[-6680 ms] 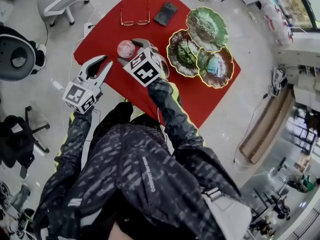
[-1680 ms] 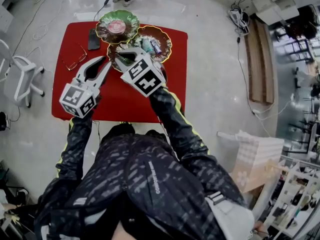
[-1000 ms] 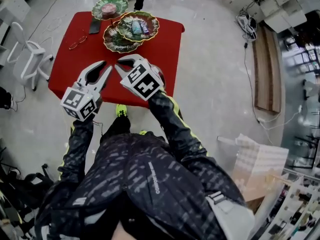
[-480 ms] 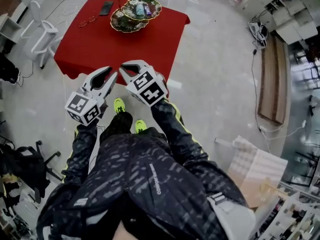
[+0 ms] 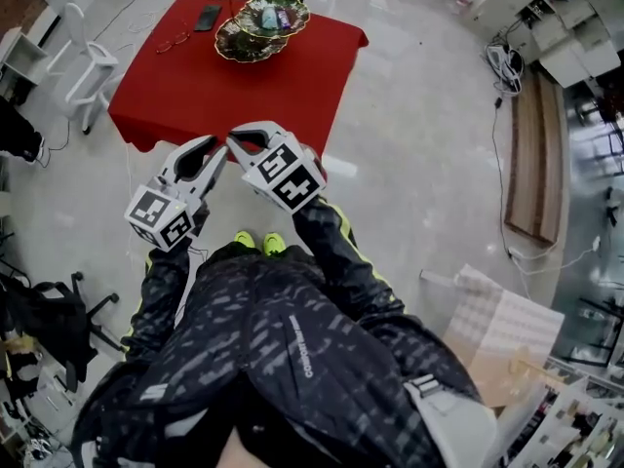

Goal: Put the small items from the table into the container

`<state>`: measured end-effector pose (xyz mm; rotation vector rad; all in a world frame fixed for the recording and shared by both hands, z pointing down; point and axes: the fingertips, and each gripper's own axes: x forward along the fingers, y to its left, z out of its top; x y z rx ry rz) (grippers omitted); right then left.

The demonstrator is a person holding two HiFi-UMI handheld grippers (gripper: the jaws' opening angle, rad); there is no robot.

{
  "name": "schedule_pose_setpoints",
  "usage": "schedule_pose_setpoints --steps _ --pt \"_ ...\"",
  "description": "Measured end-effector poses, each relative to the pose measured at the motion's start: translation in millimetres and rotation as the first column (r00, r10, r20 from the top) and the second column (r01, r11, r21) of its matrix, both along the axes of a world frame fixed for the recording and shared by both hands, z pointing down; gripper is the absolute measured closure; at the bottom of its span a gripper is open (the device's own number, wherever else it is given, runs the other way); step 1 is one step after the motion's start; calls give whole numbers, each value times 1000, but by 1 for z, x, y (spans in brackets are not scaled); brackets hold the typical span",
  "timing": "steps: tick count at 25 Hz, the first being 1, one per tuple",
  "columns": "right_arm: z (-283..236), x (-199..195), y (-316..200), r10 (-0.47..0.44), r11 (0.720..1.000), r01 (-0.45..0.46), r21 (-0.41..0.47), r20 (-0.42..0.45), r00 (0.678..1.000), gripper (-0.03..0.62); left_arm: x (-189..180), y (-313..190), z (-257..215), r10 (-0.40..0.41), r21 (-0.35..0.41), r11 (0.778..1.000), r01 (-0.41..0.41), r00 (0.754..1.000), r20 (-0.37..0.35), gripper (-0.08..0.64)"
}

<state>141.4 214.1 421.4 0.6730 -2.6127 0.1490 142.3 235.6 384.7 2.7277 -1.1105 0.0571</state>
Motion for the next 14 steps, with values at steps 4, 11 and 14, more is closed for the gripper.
schedule_pose_setpoints --steps 4,11,14 --pt "6 0 0 5 1000 -5 -5 5 1000 574 -1 1 7 3 -8 1000 -3 1000 1 476" --pt "8 8 3 17 1000 -17 -8 -2 1000 574 6 4 8 15 -15 1000 -15 1000 -7 476" --pt "7 16 2 29 1000 -29 -10 -1 1000 574 14 4 8 29 -18 999 -29 1000 -6 476"
